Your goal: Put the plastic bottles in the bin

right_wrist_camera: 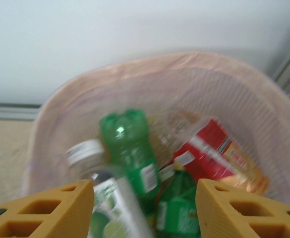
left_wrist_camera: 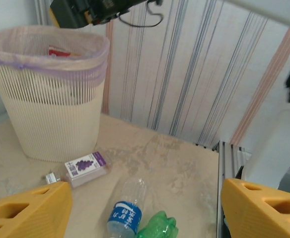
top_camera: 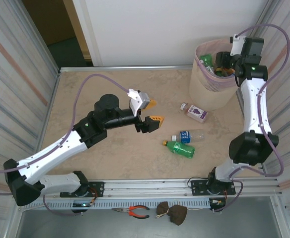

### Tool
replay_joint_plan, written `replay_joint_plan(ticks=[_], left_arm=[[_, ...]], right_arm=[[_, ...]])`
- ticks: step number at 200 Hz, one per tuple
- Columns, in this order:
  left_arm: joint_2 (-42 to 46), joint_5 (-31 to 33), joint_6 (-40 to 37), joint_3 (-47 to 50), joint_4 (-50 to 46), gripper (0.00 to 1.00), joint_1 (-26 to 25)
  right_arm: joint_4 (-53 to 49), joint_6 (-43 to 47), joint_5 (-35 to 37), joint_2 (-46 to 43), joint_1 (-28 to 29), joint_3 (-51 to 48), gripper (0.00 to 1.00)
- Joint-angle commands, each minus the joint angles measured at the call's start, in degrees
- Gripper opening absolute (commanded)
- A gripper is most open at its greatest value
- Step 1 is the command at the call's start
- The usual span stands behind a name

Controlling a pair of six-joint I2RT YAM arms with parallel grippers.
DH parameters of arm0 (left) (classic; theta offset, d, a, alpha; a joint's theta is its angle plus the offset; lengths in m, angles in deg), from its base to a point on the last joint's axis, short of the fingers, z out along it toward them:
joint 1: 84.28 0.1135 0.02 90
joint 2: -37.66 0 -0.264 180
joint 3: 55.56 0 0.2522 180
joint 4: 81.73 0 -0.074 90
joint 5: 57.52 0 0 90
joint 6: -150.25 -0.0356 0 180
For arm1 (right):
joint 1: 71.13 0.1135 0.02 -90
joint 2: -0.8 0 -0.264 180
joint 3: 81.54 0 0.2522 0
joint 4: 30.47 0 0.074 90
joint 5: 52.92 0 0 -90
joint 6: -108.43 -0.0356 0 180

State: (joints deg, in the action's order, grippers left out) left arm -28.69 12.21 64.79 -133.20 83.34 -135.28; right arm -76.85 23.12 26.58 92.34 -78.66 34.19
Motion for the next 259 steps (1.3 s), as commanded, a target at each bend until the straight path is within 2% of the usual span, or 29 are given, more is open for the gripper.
replay_joint_plan(ticks=[1, 62, 87, 113, 146, 210, 259], left_arm=[[-0.7, 0.8, -1.5, -2.2, -1.9, 0.79, 0.2], [-2.0, 1.1, 1.6, 0.1, 0.2, 0.78, 0.2], [-2.0, 1.1, 1.9, 0.2, -0.1, 0.78, 0.2], [-1.1, 1.9, 1.2, -0.1, -0.9, 0.78, 0.3], [0.4, 2.9, 0.5, 0.3, -1.8, 0.78, 0.9], [3.0, 2.3, 2.0, 2.2, -2.3, 0.78, 4.5], [3.5, 2.3, 2.9, 2.3, -2.4, 0.78, 5.0]], right_arm=[[0.6, 1.9, -3.8, -5.6, 1.5, -5.5, 0.59], [-8.3, 15.6, -5.4, -16.7, 11.0, -18.1, 0.66], [-17.1, 26.0, -6.6, -17.1, 16.4, -20.5, 0.71], [-27.2, 33.2, -2.3, -15.1, 23.9, -21.4, 0.76], [-31.5, 32.1, 2.3, -15.3, 30.2, -26.3, 0.76], [-29.9, 24.2, 7.4, -18.6, 40.9, -39.1, 0.76], [-26.1, 20.5, 10.9, -16.8, 45.2, -45.8, 0.76]])
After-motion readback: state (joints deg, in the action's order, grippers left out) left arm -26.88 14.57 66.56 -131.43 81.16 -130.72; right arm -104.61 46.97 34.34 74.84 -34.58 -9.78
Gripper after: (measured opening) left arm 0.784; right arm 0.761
